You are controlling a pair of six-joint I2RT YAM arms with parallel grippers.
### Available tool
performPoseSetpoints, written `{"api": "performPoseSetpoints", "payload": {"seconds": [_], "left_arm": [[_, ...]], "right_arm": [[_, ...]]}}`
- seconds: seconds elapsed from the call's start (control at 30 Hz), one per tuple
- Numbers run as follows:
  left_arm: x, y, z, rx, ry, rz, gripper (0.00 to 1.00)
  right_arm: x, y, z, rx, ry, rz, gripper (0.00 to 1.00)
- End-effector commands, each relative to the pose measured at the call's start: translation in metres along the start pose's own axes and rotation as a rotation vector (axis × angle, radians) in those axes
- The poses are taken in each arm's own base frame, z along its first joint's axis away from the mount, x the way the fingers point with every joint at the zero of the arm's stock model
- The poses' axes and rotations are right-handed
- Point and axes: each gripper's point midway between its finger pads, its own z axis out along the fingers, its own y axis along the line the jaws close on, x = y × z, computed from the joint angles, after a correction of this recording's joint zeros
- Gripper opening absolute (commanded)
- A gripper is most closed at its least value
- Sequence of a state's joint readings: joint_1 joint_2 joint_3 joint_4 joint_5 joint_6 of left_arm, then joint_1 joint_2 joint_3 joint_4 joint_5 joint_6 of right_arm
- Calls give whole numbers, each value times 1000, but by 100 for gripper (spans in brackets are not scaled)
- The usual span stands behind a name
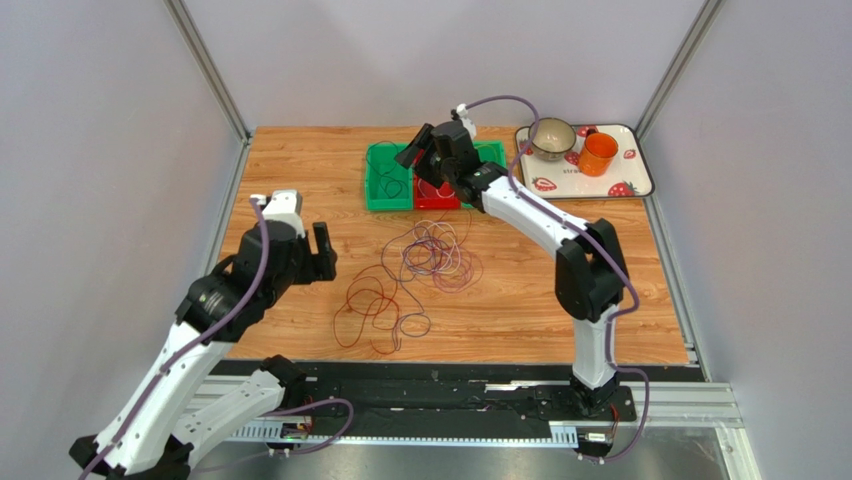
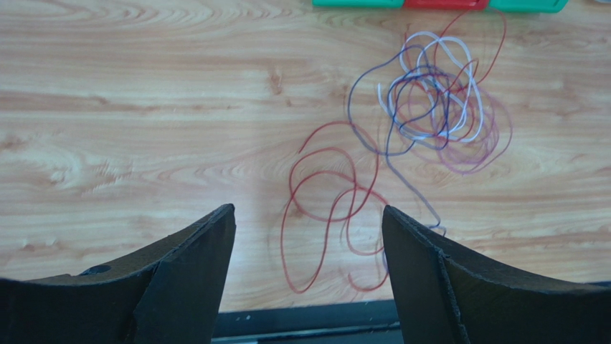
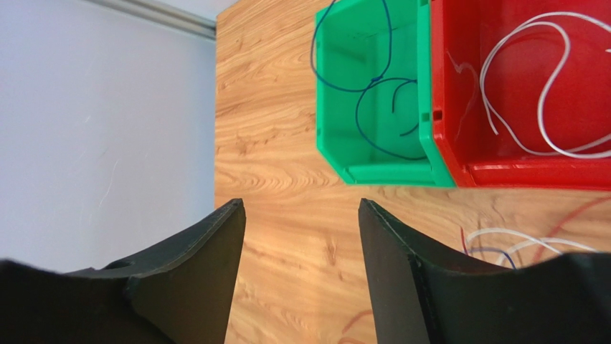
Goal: Untangle the cables
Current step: Place the cable in the bin.
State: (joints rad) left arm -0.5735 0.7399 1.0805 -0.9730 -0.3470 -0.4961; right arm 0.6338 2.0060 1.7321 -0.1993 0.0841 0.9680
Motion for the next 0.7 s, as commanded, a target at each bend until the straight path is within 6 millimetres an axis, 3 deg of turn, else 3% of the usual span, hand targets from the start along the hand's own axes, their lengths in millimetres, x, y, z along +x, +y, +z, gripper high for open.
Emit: {"api": "performPoseSetpoints", "payload": {"seconds": [0.0,0.03,0.1,0.13,0.17,0.2,0.23,0.27,0.3,0.33,0.37,0.4,0.47,0.5,0.53,0.57,0.67], "left_arm": [[-55,-38,27,48,-96,-64,80],[-72,-48,30,71,-130,-77,80],[-77,-63,55,74,-96,-62,78],[-94,-73,58,96,-133,-70,78],[-98,-79,67,101,-130,-60,78],[-95,-84,90,82,-94,-45,77],[-108,-92,98,98,-119,-50,77],[-110,-99,109,120,-104,-32,76],[-104,-100,136,106,-61,-21,75],[-116,-107,145,130,-80,-29,74],[-115,-113,156,164,-53,-35,74],[-107,-107,183,148,-6,-46,70],[-120,-117,201,196,-4,-57,67],[-114,-112,225,173,24,-55,66],[-127,-115,232,176,0,-45,66],[-117,-113,253,161,32,-36,65],[-133,-118,277,187,20,-20,63]], "right_arm": [[-10,-8,-49,-28,58,-166,59],[-7,-13,-65,-22,103,-172,58],[-13,-34,-77,14,127,-161,57],[-1,-53,-84,41,176,-167,57],[-9,-51,-100,27,163,-170,57],[-12,-61,-109,36,161,-169,57],[-4,-78,-118,57,186,-168,57],[-12,-72,-137,28,160,-192,58],[-15,-77,-146,25,151,-203,59],[-15,-79,-155,15,153,-219,60],[-10,-89,-164,21,162,-237,61],[-20,-84,-181,-2,124,-265,63],[-18,-95,-198,9,125,-276,65],[-24,-90,-213,-11,95,-288,66],[-24,-91,-219,-14,92,-290,66],[-21,-95,-224,-13,97,-289,67],[-18,-88,-241,-56,96,-296,68]]}}
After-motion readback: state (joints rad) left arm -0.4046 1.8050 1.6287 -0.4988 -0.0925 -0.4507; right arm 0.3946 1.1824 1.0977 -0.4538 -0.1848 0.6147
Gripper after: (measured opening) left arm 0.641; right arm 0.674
